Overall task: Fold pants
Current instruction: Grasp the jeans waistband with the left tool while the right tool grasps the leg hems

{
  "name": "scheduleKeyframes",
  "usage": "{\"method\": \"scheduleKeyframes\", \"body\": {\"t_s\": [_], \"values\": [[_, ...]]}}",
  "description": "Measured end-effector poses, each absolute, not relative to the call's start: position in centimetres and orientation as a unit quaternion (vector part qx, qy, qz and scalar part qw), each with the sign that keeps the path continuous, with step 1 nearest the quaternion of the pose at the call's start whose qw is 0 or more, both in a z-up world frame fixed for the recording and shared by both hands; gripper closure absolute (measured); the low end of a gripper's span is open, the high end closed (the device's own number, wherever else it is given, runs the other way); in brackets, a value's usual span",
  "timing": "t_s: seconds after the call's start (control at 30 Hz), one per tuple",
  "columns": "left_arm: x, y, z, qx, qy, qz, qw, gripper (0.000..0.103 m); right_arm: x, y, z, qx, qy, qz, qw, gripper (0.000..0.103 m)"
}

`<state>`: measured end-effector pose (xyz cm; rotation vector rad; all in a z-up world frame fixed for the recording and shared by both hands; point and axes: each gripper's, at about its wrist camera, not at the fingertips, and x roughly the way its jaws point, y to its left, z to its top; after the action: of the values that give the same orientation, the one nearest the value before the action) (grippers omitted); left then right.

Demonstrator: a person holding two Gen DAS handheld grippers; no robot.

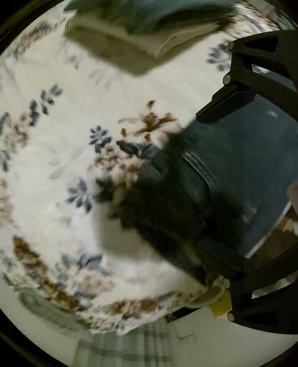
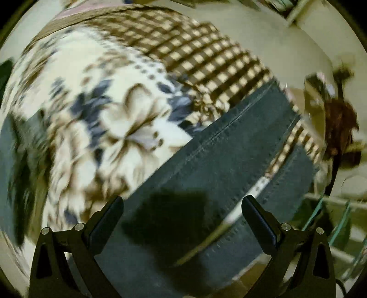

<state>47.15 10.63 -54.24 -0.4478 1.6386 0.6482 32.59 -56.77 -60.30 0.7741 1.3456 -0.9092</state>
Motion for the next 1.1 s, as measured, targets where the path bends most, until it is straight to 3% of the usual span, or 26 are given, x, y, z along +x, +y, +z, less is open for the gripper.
{"method": "scheduleKeyframes", "body": {"t_s": [0.2, 0.33, 0.4, 0.43, 0.47, 0.5, 0.53, 0.57, 0.67, 1.1], "values": [[48.4, 11.1, -61.5, -0.205, 0.732, 0.31, 0.571, 0.0, 33.0, -59.9, -66.1, 0.375, 0.596, -0.415, 0.576, 0.0], [47.7, 11.8, -62.3, -0.227, 0.715, 0.313, 0.582, 0.0, 33.4, -61.0, -69.2, 0.369, 0.614, -0.426, 0.553, 0.006], [47.4, 12.0, -61.9, -0.231, 0.704, 0.309, 0.597, 0.007, 33.3, -61.7, -69.8, 0.365, 0.609, -0.438, 0.552, 0.009], [47.1, 12.3, -61.8, -0.234, 0.696, 0.302, 0.608, 0.012, 33.3, -61.9, -69.8, 0.359, 0.606, -0.439, 0.558, 0.014], [46.8, 12.4, -61.5, -0.236, 0.691, 0.291, 0.618, 0.024, 33.4, -62.0, -69.8, 0.349, 0.603, -0.44, 0.567, 0.029], [46.6, 12.3, -61.1, -0.232, 0.687, 0.278, 0.63, 0.044, 33.5, -62.1, -69.8, 0.338, 0.602, -0.441, 0.573, 0.039], [46.5, 12.2, -60.4, -0.223, 0.682, 0.263, 0.646, 0.055, 33.4, -62.0, -69.6, 0.33, 0.602, -0.445, 0.576, 0.064], [46.2, 12.2, -59.8, -0.22, 0.676, 0.251, 0.657, 0.073, 33.3, -62.0, -69.4, 0.325, 0.598, -0.449, 0.579, 0.086], [44.7, 13.4, -57.6, -0.252, 0.65, 0.224, 0.681, 0.09, 32.7, -61.9, -68.8, 0.332, 0.584, -0.45, 0.588, 0.094], [38.0, 16.9, -47.9, -0.397, 0.54, 0.129, 0.731, 0.095, 26.3, -57.8, -53.6, 0.354, 0.445, -0.379, 0.73, 0.098]]}}
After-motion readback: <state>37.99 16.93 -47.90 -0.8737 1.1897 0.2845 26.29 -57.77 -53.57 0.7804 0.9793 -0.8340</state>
